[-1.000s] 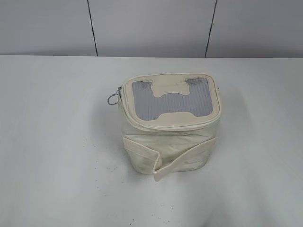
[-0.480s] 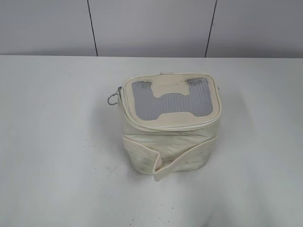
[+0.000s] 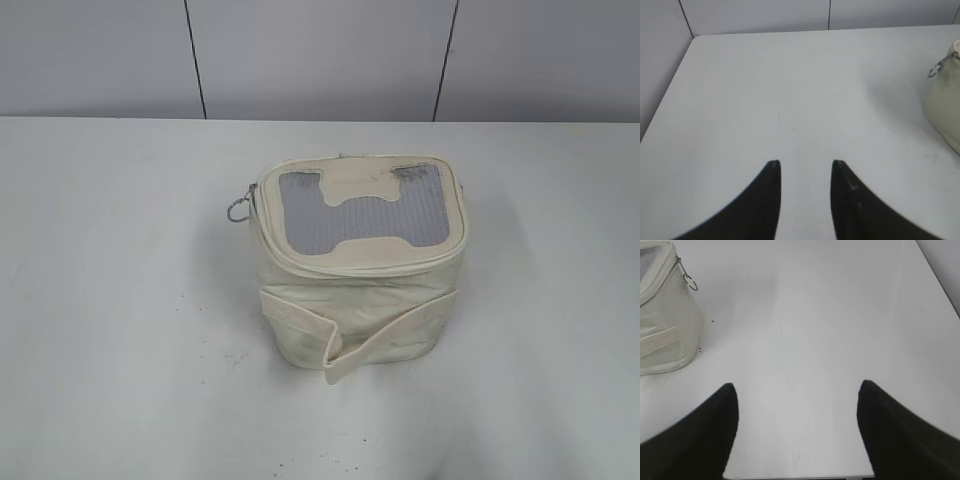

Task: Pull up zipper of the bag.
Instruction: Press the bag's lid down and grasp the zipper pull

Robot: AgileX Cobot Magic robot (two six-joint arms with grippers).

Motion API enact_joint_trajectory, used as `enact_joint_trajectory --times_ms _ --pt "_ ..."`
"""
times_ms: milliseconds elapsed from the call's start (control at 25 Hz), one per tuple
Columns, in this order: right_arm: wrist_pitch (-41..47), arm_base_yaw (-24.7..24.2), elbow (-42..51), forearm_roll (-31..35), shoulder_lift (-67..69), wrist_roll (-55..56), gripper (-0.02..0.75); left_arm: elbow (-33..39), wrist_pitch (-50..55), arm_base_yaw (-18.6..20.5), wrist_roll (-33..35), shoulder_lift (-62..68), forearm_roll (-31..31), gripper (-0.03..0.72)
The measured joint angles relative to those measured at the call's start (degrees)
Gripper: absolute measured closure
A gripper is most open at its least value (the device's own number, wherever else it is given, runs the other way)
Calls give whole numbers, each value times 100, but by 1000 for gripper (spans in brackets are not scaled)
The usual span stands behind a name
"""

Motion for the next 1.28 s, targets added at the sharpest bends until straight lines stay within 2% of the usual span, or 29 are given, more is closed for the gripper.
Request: enact_joint_trajectory --times_ms 880,1080,1280 --pt "0 0 0 12 0 0 164 0 -4 -42 -1 12 -49 422" --pt "-133 0 -57 80 305 0 164 -65 -214 -42 -6 250 -556 422" --pt "-924 31 -211 270 1128 0 164 -95 -871 -45 -6 1061 -1226 414"
